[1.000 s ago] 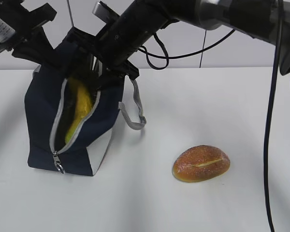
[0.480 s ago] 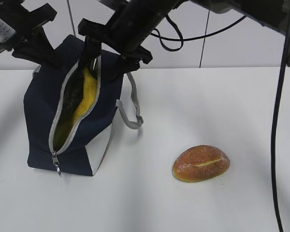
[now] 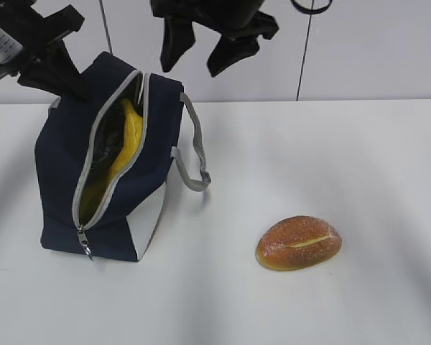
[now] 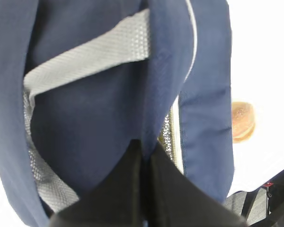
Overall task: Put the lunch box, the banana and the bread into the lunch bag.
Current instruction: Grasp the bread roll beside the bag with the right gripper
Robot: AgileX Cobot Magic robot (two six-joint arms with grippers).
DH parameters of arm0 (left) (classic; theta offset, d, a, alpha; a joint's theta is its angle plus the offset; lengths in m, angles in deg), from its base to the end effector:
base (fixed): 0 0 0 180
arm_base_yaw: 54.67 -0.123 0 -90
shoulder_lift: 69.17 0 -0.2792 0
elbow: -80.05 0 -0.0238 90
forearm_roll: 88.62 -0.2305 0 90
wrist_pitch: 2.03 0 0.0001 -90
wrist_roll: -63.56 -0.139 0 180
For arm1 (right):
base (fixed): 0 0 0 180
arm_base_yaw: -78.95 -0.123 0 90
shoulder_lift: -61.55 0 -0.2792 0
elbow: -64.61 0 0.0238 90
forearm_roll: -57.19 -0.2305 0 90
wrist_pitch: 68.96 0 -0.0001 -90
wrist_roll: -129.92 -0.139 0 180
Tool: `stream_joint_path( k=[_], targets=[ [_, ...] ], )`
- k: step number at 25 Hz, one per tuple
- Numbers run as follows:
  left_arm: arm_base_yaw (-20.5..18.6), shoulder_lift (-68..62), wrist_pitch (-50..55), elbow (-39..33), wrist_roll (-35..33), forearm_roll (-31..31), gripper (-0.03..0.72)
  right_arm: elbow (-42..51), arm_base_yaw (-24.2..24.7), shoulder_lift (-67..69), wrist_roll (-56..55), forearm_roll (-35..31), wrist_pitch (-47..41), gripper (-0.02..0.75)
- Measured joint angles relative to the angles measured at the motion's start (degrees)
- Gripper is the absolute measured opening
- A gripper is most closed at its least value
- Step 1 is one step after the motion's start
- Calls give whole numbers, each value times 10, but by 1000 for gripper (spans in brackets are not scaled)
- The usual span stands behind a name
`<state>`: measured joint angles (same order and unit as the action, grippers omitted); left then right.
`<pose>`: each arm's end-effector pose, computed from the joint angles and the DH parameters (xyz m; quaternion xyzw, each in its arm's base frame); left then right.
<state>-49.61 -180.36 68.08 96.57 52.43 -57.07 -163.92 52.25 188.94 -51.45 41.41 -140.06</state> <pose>0.3631 -0.1008 0.2734 0.0771 0.9525 -0.2585 0.1413 0.3946 0.2385 0.2972 -0.2007 0.9355 0.1951 0.2158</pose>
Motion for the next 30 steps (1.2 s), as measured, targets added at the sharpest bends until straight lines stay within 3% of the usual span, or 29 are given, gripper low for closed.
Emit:
stream_joint_path(
  k=[7,17,23,30],
  targets=[
    [0,0,0,0,0,0,-2,232,1,-147,2,110,0,543],
    [0,0,1,0,0,0,-2,530,1,-269,-72,144,10,543],
    [0,0,1,0,0,0,-2,649,1,-300,-276,142,163,543],
    [0,0,1,0,0,0,-2,676,1,-283,-408,138,279,543]
  ],
)
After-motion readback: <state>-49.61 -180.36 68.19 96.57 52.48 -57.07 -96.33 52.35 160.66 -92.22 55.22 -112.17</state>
